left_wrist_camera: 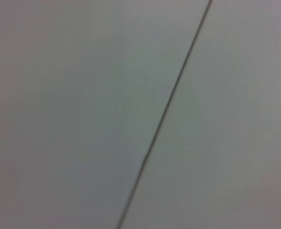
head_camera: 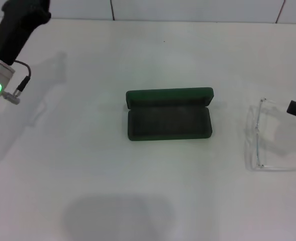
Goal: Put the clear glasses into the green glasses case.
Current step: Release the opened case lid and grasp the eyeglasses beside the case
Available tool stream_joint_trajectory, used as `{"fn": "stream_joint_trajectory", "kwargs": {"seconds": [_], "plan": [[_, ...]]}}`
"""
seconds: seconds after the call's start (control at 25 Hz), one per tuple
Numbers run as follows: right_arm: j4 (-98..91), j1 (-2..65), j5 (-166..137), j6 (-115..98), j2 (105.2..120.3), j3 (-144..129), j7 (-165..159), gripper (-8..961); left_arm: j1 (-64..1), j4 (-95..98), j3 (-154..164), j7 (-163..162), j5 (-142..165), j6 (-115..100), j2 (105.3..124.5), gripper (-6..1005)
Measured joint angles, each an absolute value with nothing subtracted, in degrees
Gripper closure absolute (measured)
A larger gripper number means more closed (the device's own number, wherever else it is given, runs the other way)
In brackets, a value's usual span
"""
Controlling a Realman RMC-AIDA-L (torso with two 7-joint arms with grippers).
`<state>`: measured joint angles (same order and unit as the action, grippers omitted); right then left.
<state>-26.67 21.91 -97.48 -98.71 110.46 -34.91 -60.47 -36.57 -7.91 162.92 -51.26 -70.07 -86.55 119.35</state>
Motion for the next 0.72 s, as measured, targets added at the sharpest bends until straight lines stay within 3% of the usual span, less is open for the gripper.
{"fn": "stream_joint_trajectory", "kwargs": {"seconds": [0.48,0.72], "plan": [[-25.52,21.99,-99.35,-93.75,111.04,-36.47,-60.08,245,-48.41,-39.56,163.04,-74.79,-40.54,-94.93,119.34,998],[-25.12,22.17,-99.35,-93.00,110.97,-36.26,-60.14,246,-53.56,-46.39,163.10,-76.49,-28.42,-101.49,119.26,998]]}}
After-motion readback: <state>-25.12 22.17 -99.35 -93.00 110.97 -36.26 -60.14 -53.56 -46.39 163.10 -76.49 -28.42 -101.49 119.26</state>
